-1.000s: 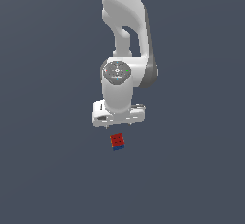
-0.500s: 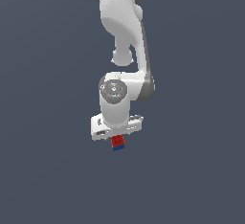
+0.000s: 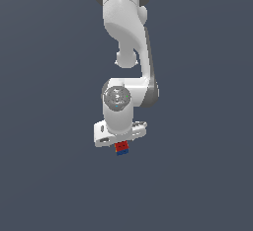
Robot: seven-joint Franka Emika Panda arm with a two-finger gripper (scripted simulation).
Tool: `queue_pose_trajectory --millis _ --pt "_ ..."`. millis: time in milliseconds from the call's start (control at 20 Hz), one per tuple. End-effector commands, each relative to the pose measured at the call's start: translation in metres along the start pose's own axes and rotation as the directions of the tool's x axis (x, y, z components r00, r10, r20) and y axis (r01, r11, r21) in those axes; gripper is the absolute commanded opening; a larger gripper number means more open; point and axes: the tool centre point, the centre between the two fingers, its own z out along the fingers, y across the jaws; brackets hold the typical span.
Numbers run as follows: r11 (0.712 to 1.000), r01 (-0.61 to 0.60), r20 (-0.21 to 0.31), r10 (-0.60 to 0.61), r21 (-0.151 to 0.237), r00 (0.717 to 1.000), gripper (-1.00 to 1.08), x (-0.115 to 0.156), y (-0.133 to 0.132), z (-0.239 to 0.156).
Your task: Pick up the object and move it to a goal position.
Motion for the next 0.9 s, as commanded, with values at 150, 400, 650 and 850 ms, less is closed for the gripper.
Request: queue_pose_trajectory --millis 150,400,650,850 --pt "1.0 0.001 0.001 -0.001 0.0 1.0 1.0 -0.001 0.0 0.023" --pt "1.0 0.003 0.0 -0.003 0.0 1.0 1.0 -0.001 0.0 0.045" --pt "1.0 0.003 0.0 -0.003 0.0 1.0 1.0 0.001 0.0 0.048" --pt "1.0 0.003 0.0 -0.003 0.0 1.0 -1.0 0.001 0.0 0.048"
